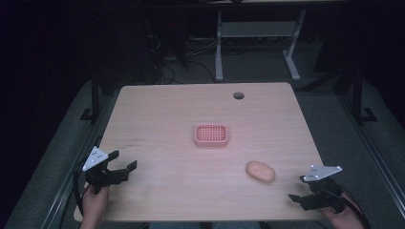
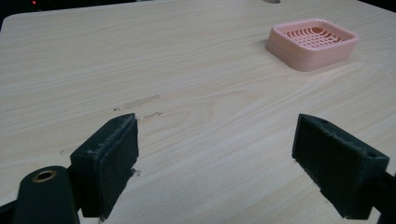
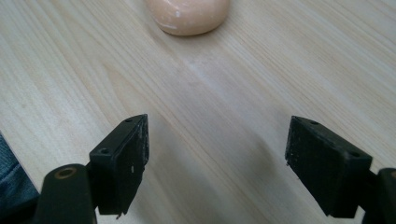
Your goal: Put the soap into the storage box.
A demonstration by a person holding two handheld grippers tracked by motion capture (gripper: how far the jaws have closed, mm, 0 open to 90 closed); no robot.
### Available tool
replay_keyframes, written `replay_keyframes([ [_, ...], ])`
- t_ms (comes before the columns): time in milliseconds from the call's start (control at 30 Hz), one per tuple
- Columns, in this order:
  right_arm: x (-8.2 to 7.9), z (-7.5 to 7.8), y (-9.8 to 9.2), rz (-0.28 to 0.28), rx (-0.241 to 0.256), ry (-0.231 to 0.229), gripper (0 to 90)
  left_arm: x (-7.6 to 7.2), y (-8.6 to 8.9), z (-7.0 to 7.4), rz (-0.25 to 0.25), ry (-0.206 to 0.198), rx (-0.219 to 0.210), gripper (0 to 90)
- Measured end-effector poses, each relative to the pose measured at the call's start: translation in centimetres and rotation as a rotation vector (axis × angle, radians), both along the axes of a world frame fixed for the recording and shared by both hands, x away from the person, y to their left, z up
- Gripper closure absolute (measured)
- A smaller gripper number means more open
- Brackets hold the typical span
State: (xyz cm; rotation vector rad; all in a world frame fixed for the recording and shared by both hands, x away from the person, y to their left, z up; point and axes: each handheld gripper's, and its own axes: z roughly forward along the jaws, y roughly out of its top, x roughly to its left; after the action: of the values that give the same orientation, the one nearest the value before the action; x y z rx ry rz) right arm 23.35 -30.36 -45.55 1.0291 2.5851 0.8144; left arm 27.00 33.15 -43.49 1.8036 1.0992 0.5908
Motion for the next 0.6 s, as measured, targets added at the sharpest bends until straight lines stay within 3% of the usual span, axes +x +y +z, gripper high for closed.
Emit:
replay_keyframes([
  [600, 1.0, 1.2, 2.0, 0.052, -0.032, 0.02, 17.8, -0.3, 0.0, 0.1, 0.001, -0.001, -0.002, 14.3],
])
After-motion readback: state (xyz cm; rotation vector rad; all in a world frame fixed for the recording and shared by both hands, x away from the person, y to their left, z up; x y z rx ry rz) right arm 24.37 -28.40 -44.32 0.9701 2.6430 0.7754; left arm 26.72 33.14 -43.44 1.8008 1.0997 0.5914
